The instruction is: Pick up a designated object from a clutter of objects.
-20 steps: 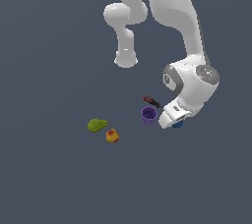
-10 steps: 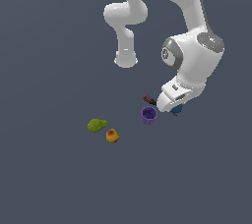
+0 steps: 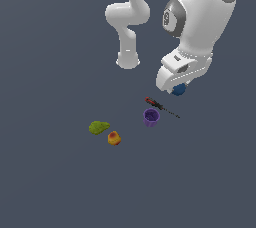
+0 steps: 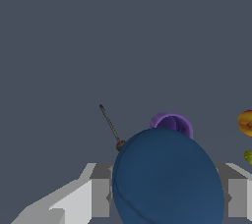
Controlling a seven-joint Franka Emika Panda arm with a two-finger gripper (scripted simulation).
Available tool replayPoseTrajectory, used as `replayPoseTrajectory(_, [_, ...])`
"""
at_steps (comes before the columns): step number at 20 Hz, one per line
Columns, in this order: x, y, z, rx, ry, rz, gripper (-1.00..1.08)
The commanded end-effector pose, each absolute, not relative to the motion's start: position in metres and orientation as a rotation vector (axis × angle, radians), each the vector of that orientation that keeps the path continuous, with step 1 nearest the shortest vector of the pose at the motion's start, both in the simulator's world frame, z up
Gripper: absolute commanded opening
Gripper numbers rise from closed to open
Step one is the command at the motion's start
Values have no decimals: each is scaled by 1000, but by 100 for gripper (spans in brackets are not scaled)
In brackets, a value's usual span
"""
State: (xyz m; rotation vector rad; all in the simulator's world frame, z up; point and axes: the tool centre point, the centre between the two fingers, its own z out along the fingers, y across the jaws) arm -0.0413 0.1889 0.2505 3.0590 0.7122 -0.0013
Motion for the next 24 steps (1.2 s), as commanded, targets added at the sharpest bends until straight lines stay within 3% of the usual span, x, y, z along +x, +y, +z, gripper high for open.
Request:
replayPoseTrajectory(1, [-50,183,276,3060,713,0,-100])
replayPoseTrajectory(13, [-83,159,376,3061,713,0,-100])
replayPoseTrajectory(24, [-91,150,411,3060,711,0,-100])
